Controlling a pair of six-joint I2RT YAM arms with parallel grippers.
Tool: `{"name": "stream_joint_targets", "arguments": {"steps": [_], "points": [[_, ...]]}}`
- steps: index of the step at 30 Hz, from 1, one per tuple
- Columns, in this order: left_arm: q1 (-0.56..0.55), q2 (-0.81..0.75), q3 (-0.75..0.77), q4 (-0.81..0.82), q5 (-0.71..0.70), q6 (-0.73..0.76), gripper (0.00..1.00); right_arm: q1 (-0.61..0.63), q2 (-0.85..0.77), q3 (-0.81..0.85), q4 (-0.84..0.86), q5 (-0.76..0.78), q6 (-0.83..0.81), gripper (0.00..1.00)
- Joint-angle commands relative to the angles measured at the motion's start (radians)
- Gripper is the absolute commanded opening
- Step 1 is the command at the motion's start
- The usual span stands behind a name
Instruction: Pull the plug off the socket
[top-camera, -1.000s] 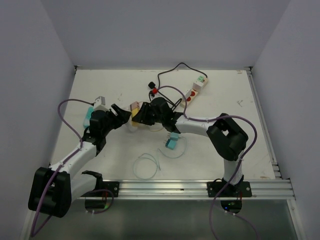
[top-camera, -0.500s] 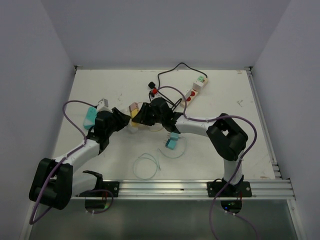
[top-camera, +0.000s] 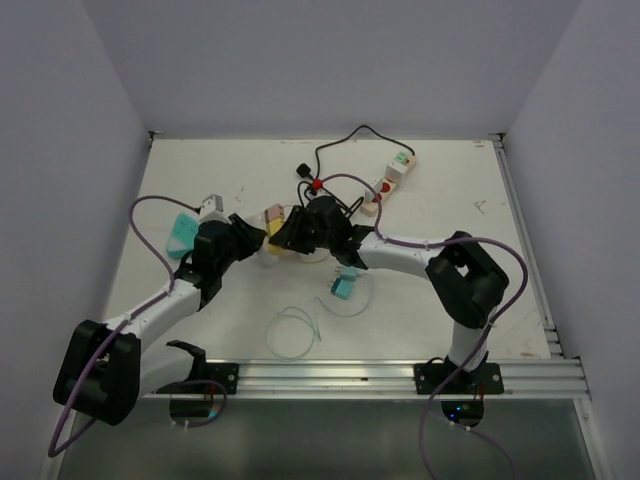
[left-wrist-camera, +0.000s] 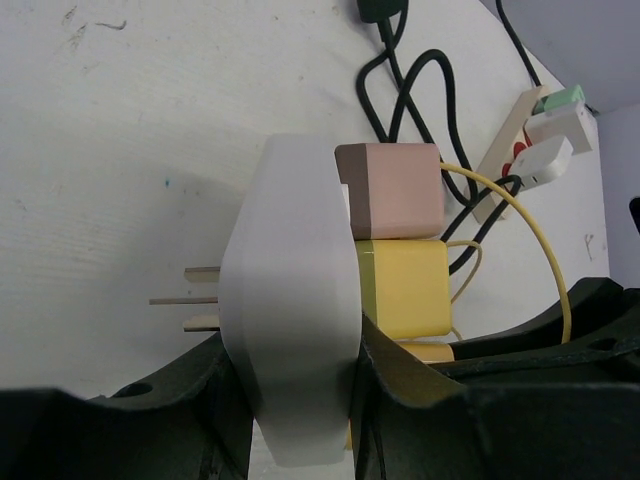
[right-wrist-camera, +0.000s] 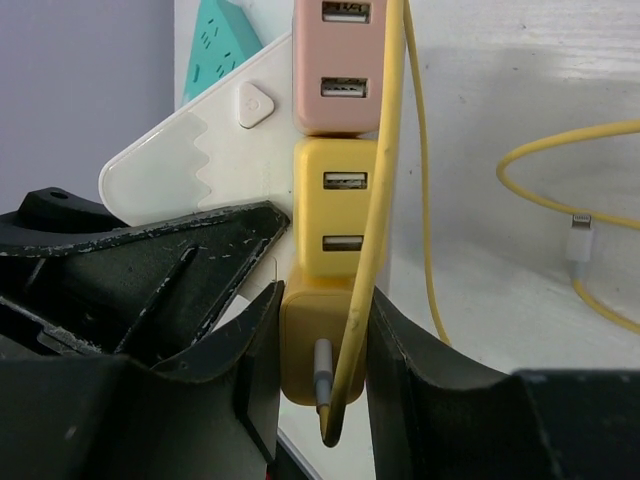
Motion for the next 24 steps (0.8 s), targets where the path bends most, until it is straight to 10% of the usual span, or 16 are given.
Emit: {"name": "stream_joint_targets", "arguments": {"steps": [1,15,24], "points": [[0.038,-0.014,0.039,-0.017,-0.282,0.114,0.00,-0.040,-0.160,-0.031,-0.084,0.018,0.024,0.00],[0.038,-0.016,0.139,-0.098,-0.385,0.135,0.00,-0.151,-0.402,-0.205,-0.162,0.006,-0.009,0.00],[0.038,-0.082,0.194,-0.092,-0.167,0.195,0.00,-0.172,-0.309,-0.330,-0.196,-0.352,-0.174,0.00]]}}
